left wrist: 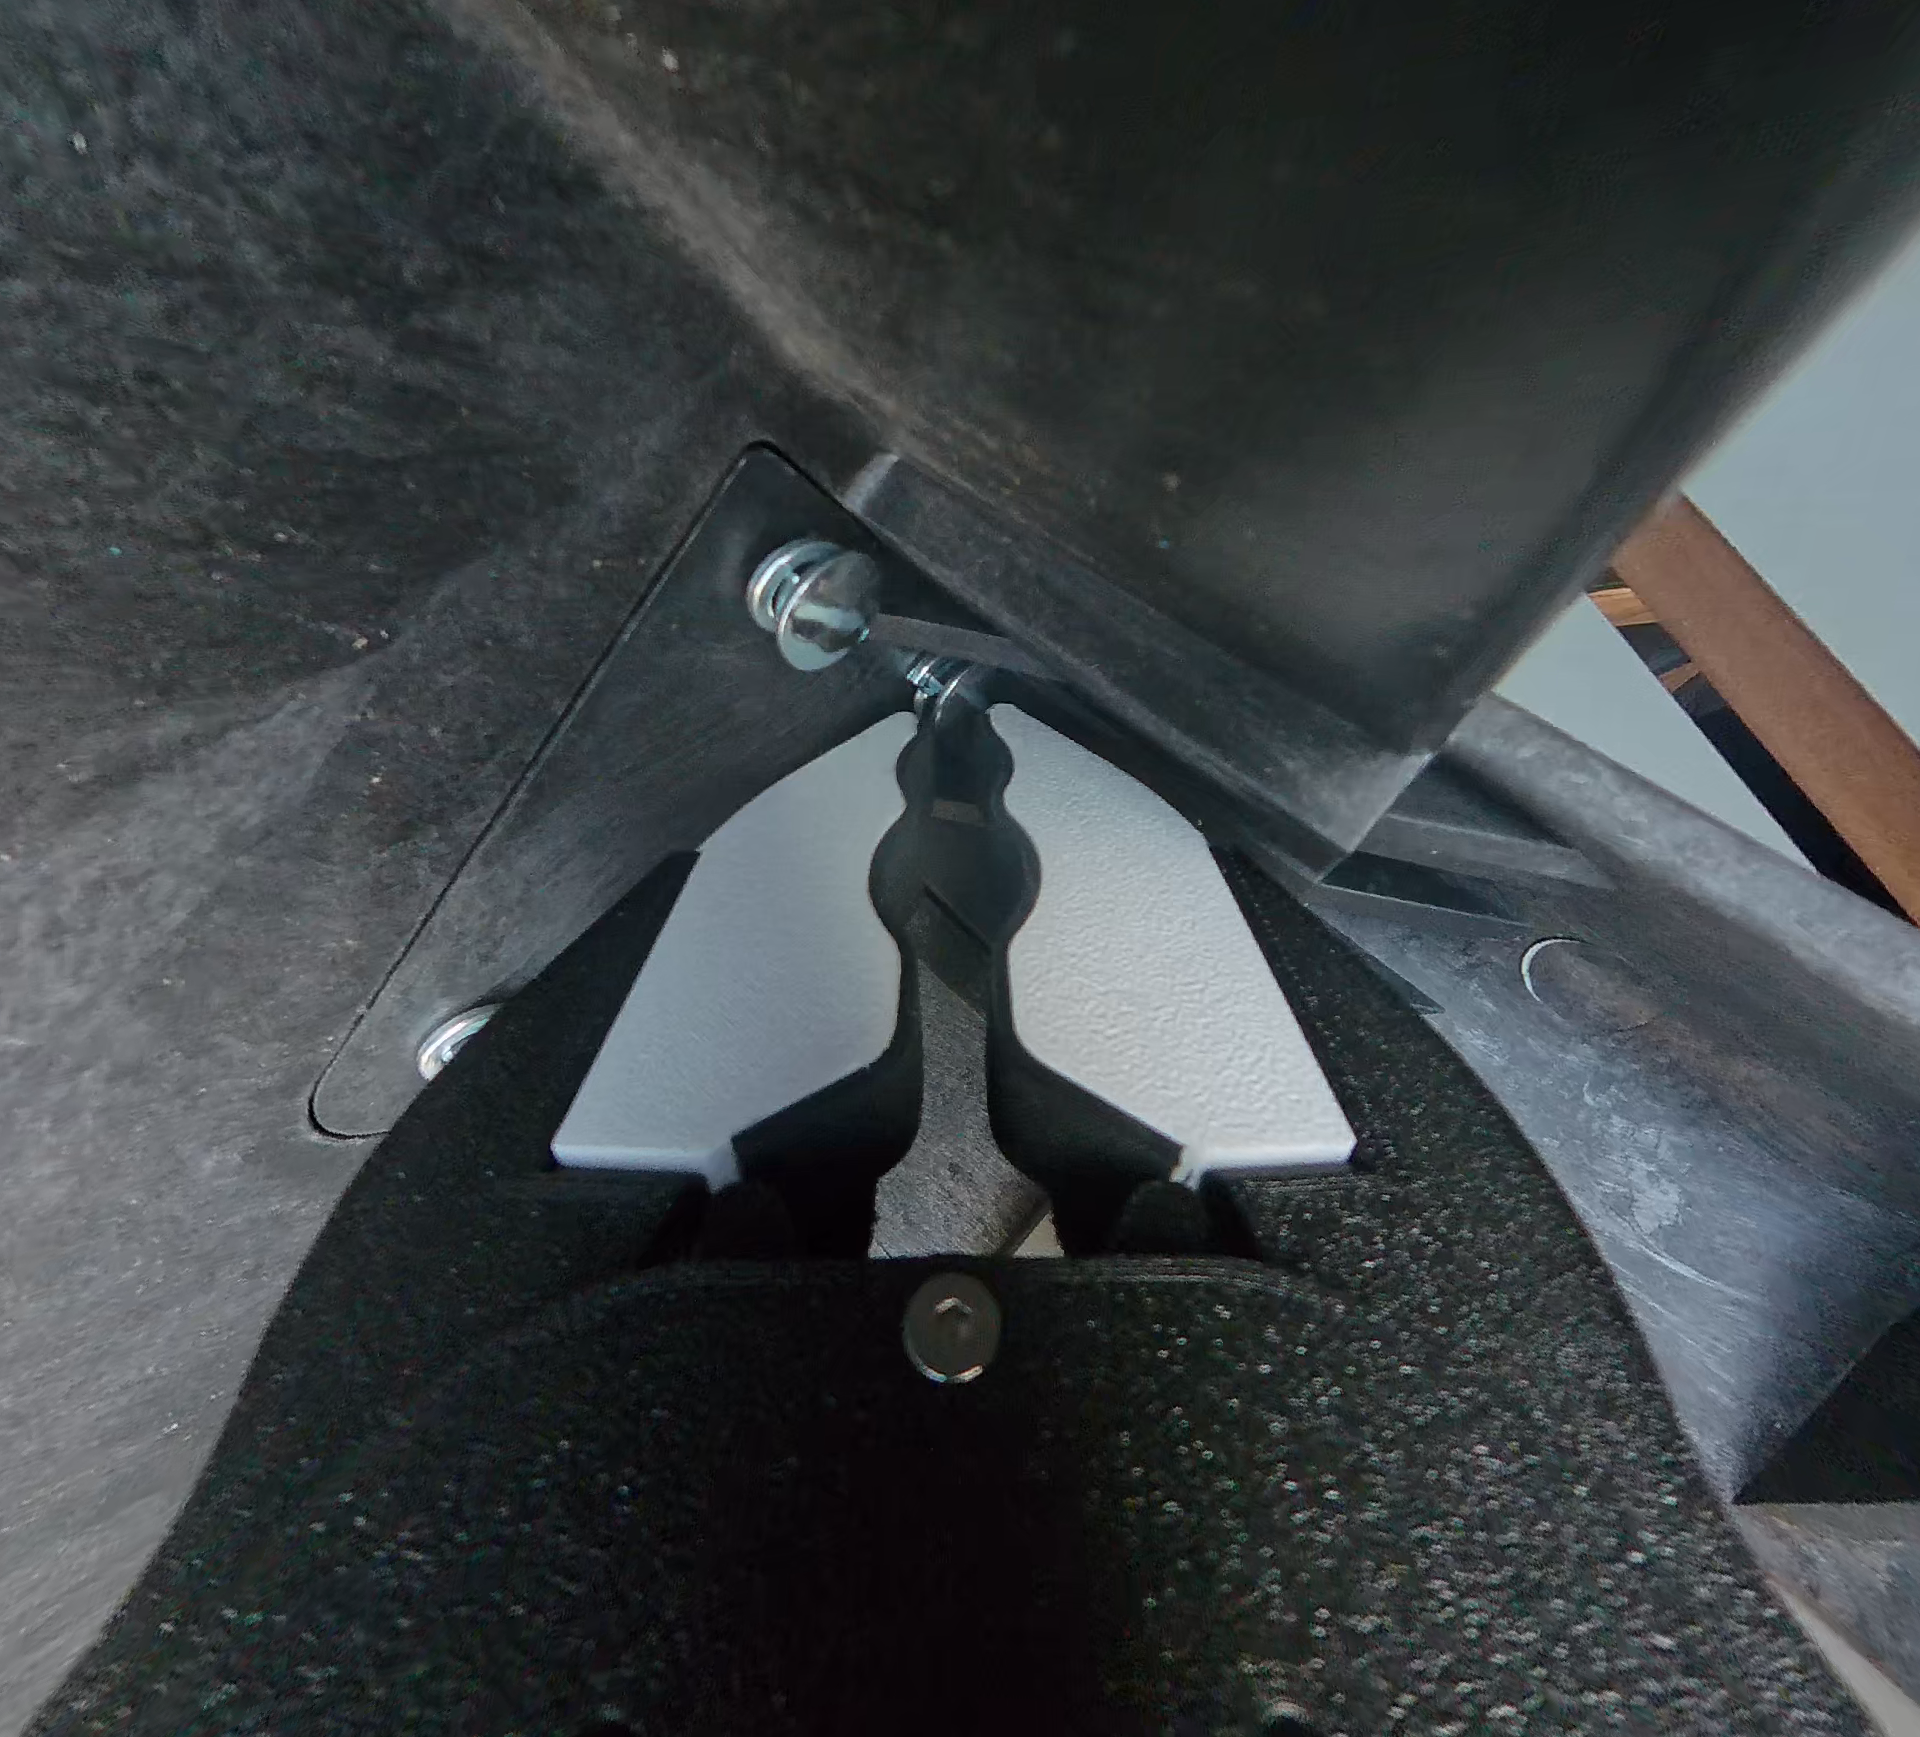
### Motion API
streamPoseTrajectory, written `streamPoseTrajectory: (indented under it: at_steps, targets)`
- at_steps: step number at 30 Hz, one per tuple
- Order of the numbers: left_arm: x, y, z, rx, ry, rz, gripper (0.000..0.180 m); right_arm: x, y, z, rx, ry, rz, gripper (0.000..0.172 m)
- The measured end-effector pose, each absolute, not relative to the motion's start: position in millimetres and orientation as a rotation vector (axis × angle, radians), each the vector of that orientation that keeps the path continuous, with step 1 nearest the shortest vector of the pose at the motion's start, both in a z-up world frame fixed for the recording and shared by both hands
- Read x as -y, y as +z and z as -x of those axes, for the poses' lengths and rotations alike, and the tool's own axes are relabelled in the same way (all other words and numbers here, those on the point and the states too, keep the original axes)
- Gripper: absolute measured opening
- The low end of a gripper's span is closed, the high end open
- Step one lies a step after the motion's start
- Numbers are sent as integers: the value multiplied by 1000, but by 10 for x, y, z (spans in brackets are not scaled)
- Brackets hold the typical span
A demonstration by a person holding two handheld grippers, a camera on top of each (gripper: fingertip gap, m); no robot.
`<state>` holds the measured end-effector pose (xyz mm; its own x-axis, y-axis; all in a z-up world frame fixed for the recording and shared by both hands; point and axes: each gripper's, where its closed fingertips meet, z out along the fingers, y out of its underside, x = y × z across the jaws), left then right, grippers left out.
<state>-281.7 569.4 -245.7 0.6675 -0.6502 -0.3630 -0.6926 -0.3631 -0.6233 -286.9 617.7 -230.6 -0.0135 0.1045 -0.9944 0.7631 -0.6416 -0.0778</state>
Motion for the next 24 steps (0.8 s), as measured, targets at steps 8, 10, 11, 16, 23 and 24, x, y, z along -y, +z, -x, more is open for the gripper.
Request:
streamPoseTrajectory:
  at_steps: [8, 10, 11, 16, 23, 24]
  targets:
    - [-5696, -2457, 2817, -1038, 69, 2094, 7, -6183, -2298, 2851, -906, -1721, -1751, 17]
    - [-5696, -2455, 2817, -1039, 73, 2093, 7, -6186, -2285, 2838, -909, -1730, -1735, 14]
    - [-5695, -2456, 2818, -1041, 77, 2091, 7, -6172, -2144, 2818, -881, -1805, -1625, 0]
    - [-5695, -2456, 2819, -1043, 84, 2089, 7, -6224, -2264, 2839, -961, -1776, -1758, 3]
    - [-5695, -2455, 2820, -1048, 74, 2087, 7, -6256, -2365, 2869, -1011, -1727, -1823, 23]
    - [-5695, -2456, 2820, -1050, 76, 2086, 7, -6248, -2369, 2872, -1015, -1724, -1823, 22]
